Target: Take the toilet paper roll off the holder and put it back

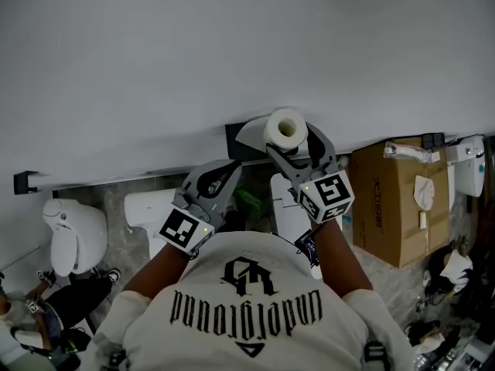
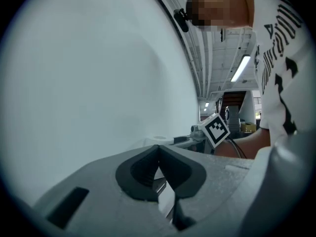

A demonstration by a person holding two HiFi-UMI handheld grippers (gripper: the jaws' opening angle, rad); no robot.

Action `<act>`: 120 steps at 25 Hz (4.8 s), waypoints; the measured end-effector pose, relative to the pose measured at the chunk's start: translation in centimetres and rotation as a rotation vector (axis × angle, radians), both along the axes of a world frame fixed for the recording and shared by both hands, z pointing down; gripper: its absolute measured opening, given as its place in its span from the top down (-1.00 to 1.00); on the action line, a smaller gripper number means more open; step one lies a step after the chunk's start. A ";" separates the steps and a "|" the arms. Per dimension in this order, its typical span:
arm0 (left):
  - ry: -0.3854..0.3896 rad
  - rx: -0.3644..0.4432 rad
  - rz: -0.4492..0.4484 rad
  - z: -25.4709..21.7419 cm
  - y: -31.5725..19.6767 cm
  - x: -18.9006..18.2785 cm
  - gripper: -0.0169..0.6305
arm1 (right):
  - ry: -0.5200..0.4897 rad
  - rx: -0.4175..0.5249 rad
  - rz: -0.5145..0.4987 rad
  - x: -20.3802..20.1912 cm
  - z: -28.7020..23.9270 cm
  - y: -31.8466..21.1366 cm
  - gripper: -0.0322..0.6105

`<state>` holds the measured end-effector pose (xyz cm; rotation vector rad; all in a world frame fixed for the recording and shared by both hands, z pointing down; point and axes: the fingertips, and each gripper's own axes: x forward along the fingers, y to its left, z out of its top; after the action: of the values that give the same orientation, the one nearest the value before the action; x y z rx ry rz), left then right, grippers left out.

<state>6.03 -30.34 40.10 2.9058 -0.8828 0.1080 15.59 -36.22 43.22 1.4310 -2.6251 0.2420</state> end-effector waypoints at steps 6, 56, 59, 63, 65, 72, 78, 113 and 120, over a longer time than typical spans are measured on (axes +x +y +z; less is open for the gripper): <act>-0.004 -0.015 0.007 0.7 -1.1 -1.3 0.91 | 0.011 -0.002 0.021 -0.9 0.5 -1.4 -0.14; 0.014 0.135 -0.106 -3.1 12.8 0.8 0.91 | 0.025 0.203 -0.032 3.0 -7.1 14.1 -0.14; 0.007 0.124 -0.107 -2.9 13.3 0.5 0.91 | 0.024 0.199 -0.039 2.7 -7.0 14.4 -0.14; 0.006 0.125 -0.108 -2.9 13.4 -0.1 0.91 | 0.032 0.198 -0.047 2.2 -7.1 14.7 -0.14; 0.008 0.146 -0.105 -3.0 13.4 -0.4 0.91 | 0.035 0.196 -0.042 2.0 -7.0 14.7 -0.14; 0.021 0.137 -0.107 -3.7 12.5 -3.8 0.91 | 0.042 0.195 -0.030 -0.9 -7.4 14.0 -0.14; 0.017 0.122 -0.102 -3.9 12.1 -7.7 0.91 | 0.035 0.206 -0.003 -4.1 -8.3 13.8 -0.14; 0.074 0.128 -0.033 -2.9 12.1 -16.8 0.91 | 0.089 0.210 0.096 -11.4 -9.2 13.7 -0.14; 0.057 0.110 -0.041 -2.9 10.4 -15.3 0.91 | 0.088 0.200 0.088 -10.2 -8.8 11.5 -0.14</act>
<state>-9.32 -19.89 37.23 2.9730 -0.9672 -0.0274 5.41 -24.72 34.40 1.5810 -2.5796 -0.0758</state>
